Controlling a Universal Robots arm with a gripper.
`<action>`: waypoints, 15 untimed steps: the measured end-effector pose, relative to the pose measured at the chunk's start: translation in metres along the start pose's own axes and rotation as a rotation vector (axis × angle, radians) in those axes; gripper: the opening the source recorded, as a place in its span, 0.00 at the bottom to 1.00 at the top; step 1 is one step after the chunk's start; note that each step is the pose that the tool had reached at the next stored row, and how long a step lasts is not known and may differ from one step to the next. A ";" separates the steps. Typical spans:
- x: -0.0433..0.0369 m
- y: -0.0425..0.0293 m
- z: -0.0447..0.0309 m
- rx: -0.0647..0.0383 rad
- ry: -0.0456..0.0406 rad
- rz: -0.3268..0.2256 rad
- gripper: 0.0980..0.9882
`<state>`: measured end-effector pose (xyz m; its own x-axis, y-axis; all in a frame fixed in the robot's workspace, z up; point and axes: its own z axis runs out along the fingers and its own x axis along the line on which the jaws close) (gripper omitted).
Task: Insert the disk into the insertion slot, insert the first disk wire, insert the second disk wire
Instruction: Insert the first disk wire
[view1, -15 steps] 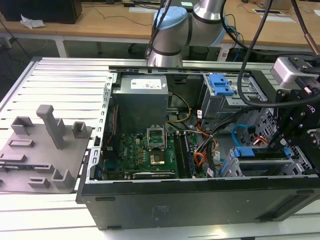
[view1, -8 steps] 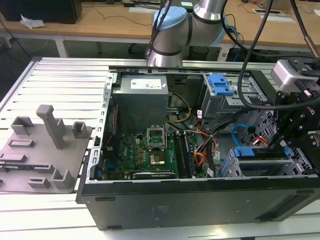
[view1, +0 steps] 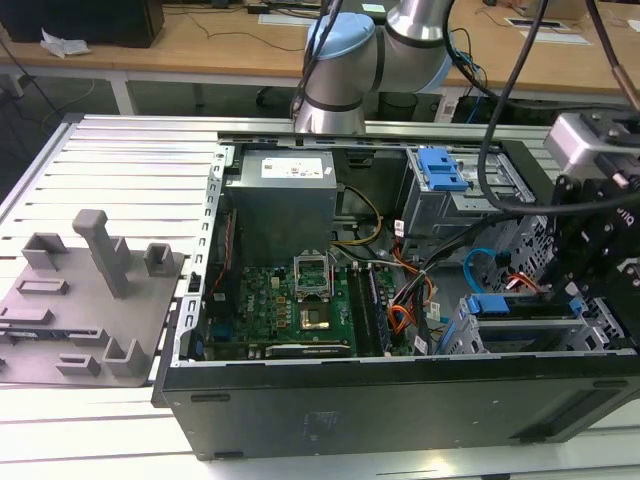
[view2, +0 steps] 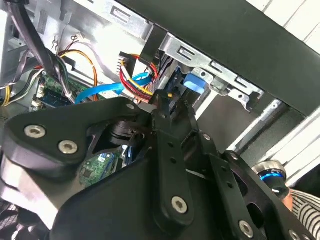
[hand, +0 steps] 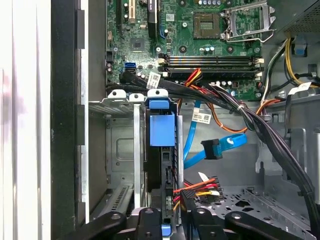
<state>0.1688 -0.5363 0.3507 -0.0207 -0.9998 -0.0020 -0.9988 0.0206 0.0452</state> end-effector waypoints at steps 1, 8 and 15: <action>0.0000 0.0002 -0.0040 0.000 0.0000 0.000 0.22; -0.0001 0.0011 -0.0249 0.000 -0.0001 0.000 0.22; -0.0001 0.0011 -0.0251 0.000 0.0000 0.000 0.01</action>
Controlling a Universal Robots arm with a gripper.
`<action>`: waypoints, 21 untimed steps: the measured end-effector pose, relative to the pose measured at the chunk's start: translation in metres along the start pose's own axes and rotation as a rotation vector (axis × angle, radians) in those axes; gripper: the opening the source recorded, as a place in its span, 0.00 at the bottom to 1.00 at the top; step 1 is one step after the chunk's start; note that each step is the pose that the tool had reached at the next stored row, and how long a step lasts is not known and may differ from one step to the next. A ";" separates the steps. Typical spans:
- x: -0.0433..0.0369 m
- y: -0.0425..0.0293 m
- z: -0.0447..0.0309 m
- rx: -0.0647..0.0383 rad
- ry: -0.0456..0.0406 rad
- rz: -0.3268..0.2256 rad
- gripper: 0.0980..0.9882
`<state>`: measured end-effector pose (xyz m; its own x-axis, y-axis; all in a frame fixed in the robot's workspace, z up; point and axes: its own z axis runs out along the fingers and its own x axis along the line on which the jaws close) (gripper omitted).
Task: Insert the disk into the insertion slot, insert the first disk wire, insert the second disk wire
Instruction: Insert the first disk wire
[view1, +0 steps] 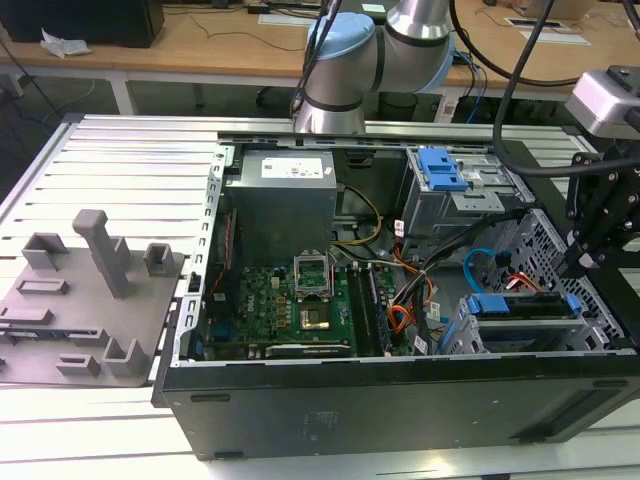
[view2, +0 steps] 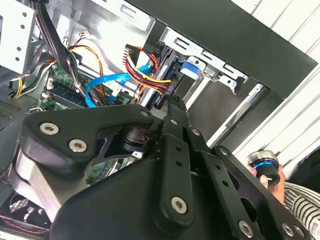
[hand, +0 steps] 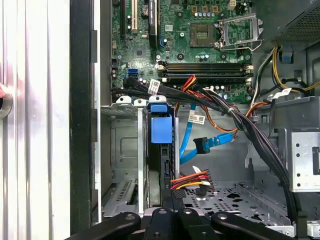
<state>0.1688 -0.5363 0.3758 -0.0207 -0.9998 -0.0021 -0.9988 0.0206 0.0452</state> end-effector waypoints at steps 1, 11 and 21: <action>0.0000 0.0000 0.0000 0.000 0.0000 0.000 0.01; 0.0004 0.0182 0.0008 0.000 0.0000 0.000 0.01; 0.0010 0.0484 0.0023 0.000 0.0000 0.000 0.01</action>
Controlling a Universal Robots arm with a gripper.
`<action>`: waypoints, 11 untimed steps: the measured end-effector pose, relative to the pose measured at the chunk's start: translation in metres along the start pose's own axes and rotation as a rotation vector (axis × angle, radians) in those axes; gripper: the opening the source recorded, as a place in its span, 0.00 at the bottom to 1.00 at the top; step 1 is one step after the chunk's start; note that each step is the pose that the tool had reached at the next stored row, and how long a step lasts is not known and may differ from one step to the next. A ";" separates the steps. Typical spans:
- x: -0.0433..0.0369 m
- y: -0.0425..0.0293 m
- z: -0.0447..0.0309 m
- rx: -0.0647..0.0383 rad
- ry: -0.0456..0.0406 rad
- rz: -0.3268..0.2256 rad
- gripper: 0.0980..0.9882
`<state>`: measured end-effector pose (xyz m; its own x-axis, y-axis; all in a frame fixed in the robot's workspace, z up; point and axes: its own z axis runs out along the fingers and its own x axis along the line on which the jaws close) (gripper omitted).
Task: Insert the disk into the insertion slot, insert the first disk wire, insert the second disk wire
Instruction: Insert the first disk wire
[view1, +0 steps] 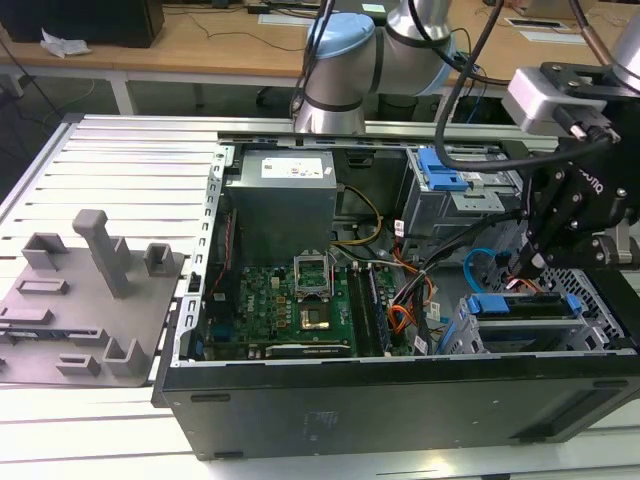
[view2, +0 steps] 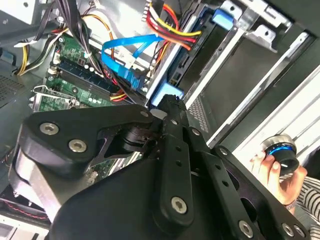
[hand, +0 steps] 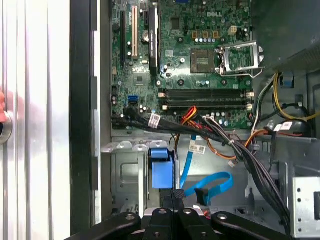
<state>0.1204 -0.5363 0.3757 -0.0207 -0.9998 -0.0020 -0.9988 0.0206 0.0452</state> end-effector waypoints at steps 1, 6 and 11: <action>0.0001 0.0043 0.0015 0.000 -0.0003 0.000 0.01; 0.0003 0.0136 0.0082 0.000 -0.0001 0.000 0.01; 0.0003 0.0142 0.0089 0.000 -0.0001 0.000 0.01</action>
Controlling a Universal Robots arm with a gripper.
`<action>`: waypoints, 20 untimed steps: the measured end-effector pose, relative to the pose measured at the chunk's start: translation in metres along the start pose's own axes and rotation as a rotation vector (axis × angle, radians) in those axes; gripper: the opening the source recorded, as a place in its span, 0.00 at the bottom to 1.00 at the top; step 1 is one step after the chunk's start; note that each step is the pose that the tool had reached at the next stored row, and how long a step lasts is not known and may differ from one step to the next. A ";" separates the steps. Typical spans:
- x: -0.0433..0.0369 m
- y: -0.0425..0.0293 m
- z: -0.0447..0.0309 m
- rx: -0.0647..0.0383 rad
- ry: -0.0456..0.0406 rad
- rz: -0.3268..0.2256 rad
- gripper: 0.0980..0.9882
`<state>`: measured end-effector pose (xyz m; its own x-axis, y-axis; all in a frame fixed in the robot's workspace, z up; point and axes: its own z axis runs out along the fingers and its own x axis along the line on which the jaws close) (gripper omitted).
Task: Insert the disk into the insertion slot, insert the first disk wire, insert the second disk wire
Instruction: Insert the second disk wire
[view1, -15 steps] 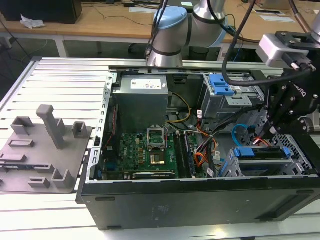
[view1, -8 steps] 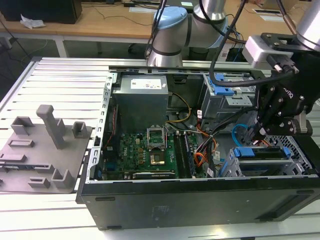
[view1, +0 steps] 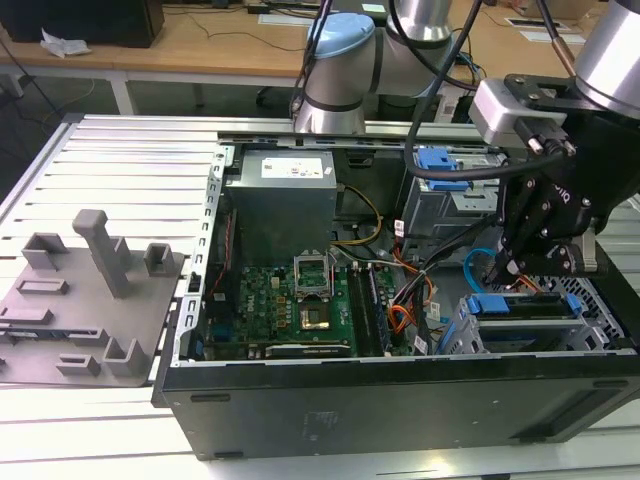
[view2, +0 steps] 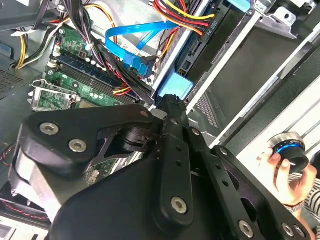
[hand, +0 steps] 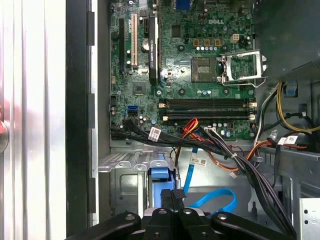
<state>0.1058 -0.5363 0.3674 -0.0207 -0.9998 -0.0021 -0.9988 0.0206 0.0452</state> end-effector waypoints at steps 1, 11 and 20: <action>0.0000 0.0000 0.0000 0.000 0.0000 0.000 0.01; -0.0002 0.0000 0.0004 0.000 -0.0004 0.000 0.30; -0.0130 0.0003 0.0002 0.000 0.0001 -0.002 0.30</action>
<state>0.1058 -0.5233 0.3672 -0.0183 -0.9998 -0.0021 -0.9988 0.0182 0.0452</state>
